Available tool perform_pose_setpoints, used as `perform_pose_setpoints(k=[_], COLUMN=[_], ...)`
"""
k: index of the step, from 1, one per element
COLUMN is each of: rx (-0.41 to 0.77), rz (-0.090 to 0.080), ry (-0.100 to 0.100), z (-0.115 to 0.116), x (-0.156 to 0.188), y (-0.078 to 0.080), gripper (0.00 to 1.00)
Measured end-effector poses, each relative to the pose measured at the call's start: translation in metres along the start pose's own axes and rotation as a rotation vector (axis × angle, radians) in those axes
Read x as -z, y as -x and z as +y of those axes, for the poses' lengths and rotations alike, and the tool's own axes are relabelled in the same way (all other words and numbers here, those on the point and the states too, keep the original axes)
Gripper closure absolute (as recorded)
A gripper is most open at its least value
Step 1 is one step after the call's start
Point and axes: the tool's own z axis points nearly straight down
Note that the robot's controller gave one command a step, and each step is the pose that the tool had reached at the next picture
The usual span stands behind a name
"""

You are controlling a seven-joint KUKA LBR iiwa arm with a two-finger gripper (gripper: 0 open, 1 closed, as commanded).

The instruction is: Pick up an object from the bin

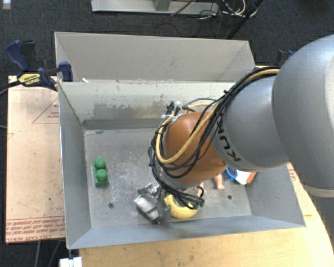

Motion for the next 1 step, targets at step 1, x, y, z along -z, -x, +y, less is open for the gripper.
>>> perform_pose_setpoints(k=[1], rx=[-0.001], rz=[-0.016], ry=[-0.004], z=[-0.0018], x=[0.0019], y=[0.0036], gripper=[0.0])
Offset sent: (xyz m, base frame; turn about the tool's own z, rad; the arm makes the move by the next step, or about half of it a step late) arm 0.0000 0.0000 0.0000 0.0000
